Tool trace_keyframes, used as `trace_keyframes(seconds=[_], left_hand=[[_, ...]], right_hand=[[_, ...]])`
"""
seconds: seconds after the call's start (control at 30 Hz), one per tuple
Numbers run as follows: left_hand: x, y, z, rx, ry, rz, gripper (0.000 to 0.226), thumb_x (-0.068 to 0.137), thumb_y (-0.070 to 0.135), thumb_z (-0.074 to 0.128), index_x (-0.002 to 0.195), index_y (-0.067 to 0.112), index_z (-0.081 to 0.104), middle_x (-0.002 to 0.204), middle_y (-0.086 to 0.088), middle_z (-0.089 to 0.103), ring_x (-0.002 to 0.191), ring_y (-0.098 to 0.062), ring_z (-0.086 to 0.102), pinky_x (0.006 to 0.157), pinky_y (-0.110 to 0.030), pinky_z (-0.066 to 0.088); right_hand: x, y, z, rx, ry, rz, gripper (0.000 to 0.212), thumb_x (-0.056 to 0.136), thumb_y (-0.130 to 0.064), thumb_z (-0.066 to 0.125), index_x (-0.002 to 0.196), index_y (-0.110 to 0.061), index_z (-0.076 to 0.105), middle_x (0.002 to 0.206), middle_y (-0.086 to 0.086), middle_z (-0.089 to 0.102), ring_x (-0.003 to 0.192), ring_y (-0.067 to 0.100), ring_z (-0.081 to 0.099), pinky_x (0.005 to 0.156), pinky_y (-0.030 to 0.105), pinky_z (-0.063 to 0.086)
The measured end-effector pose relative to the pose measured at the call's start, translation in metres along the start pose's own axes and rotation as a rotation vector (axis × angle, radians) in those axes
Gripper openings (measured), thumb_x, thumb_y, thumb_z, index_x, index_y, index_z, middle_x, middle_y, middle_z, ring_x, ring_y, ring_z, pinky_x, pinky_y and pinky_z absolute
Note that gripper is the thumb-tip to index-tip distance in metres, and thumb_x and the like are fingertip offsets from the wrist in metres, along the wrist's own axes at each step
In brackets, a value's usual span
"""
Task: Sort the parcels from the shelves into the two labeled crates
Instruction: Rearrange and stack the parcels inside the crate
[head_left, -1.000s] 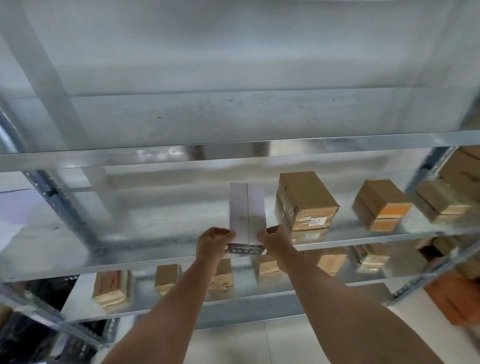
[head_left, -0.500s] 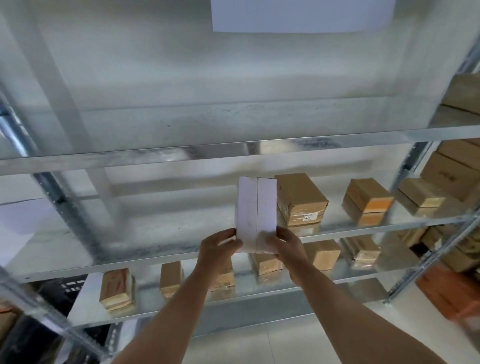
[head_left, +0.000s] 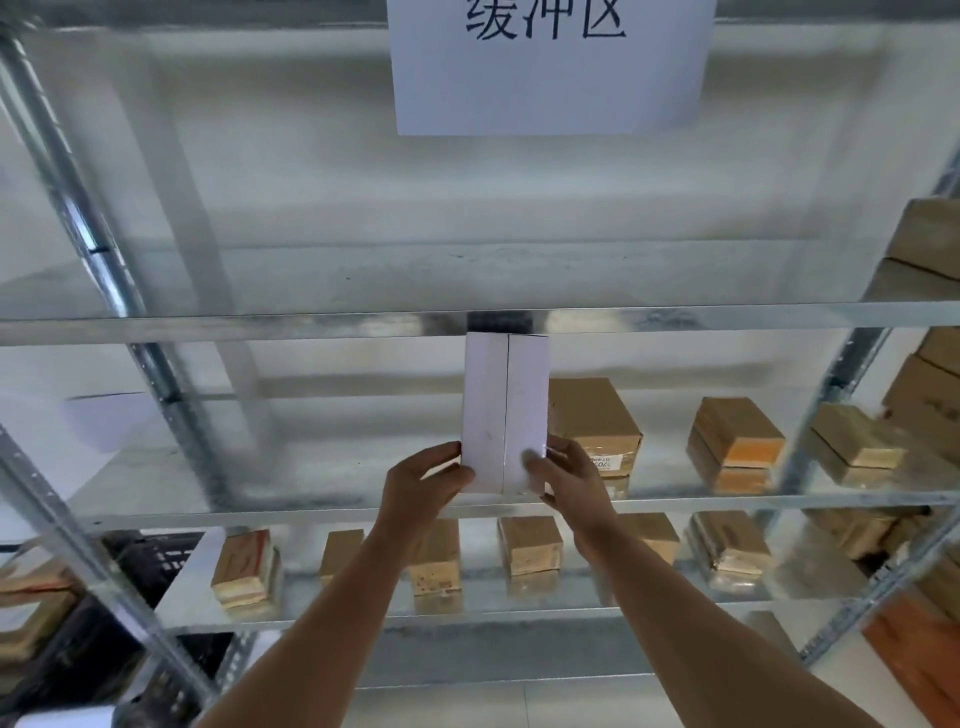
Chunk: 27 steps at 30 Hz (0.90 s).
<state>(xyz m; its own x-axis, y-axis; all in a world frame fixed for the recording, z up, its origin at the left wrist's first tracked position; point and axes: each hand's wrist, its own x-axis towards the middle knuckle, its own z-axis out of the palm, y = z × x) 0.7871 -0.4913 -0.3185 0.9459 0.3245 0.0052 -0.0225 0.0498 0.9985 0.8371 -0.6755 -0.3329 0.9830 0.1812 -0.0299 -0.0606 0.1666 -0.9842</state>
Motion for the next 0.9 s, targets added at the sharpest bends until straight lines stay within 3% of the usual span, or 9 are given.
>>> trace_keyframes(seconds=[0.23,0.33,0.47,0.57,0.63,0.73,0.8,0.9], left_hand=[[-0.003,0.006,0.009,0.011,-0.037,0.049,0.029,0.087,0.002,0.073,0.097,0.029,0.074,0.1,0.012,0.075,0.095,-0.015,0.072,0.078,-0.019,0.059],[0.001,0.008,0.011,0.021,-0.052,0.057,0.029,0.088,0.004,0.073,0.102,0.029,0.074,0.106,0.008,0.075,0.102,-0.02,0.071,0.089,-0.029,0.058],[0.005,0.011,0.013,0.018,-0.079,0.071,0.036,0.089,0.005,0.071,0.118,0.026,0.066,0.117,0.002,0.072,0.11,-0.024,0.068,0.098,-0.041,0.055],[0.008,0.011,0.014,0.036,-0.104,0.094,0.046,0.091,0.007,0.07,0.129,0.028,0.056,0.124,-0.001,0.067,0.113,-0.026,0.065,0.099,-0.043,0.055],[0.009,0.01,0.014,0.043,-0.115,0.118,0.05,0.092,0.008,0.069,0.134,0.029,0.052,0.128,-0.002,0.065,0.115,-0.026,0.064,0.098,-0.042,0.055],[0.012,0.011,0.012,0.066,-0.102,0.132,0.057,0.095,0.008,0.066,0.143,0.029,0.044,0.132,0.002,0.061,0.118,-0.023,0.062,0.098,-0.041,0.053],[0.013,0.012,0.013,0.132,-0.129,0.194,0.057,0.098,0.011,0.062,0.146,0.03,0.041,0.134,0.006,0.057,0.119,-0.02,0.061,0.101,-0.044,0.051],[0.012,0.017,0.021,0.197,-0.249,0.277,0.054,0.095,0.034,0.067,0.143,0.031,0.044,0.137,0.006,0.056,0.123,-0.019,0.06,0.095,-0.047,0.057]], right_hand=[[-0.001,-0.009,-0.009,-0.027,-0.011,-0.044,0.025,0.093,-0.025,0.069,0.117,-0.026,0.062,0.111,-0.008,0.074,0.1,0.015,0.071,0.071,0.024,0.054],[0.002,-0.014,-0.011,-0.04,0.001,-0.057,0.02,0.096,-0.03,0.066,0.115,-0.027,0.062,0.113,-0.006,0.073,0.105,0.017,0.069,0.082,0.034,0.057],[0.008,-0.02,-0.014,-0.015,0.026,-0.04,0.021,0.103,-0.041,0.049,0.108,-0.025,0.061,0.111,-0.003,0.068,0.107,0.019,0.063,0.094,0.041,0.048],[0.012,-0.023,-0.017,-0.015,-0.013,-0.058,0.018,0.096,-0.045,0.059,0.097,-0.027,0.058,0.094,0.001,0.064,0.095,0.021,0.057,0.087,0.04,0.043],[0.013,-0.023,-0.019,0.01,-0.046,-0.03,0.034,0.09,-0.05,0.066,0.113,-0.026,0.057,0.098,0.001,0.065,0.095,0.021,0.059,0.086,0.039,0.045],[0.013,-0.024,-0.022,0.057,-0.099,-0.011,0.056,0.087,-0.043,0.073,0.135,-0.023,0.052,0.116,-0.002,0.071,0.107,0.018,0.068,0.088,0.035,0.054],[0.01,-0.026,-0.02,0.048,-0.137,-0.025,0.042,0.091,-0.032,0.071,0.13,-0.022,0.059,0.115,-0.003,0.073,0.102,0.014,0.071,0.082,0.032,0.057],[0.002,-0.029,-0.011,0.093,-0.088,-0.051,0.024,0.096,-0.022,0.065,0.119,-0.018,0.066,0.112,0.0,0.075,0.096,0.015,0.072,0.07,0.024,0.057]])
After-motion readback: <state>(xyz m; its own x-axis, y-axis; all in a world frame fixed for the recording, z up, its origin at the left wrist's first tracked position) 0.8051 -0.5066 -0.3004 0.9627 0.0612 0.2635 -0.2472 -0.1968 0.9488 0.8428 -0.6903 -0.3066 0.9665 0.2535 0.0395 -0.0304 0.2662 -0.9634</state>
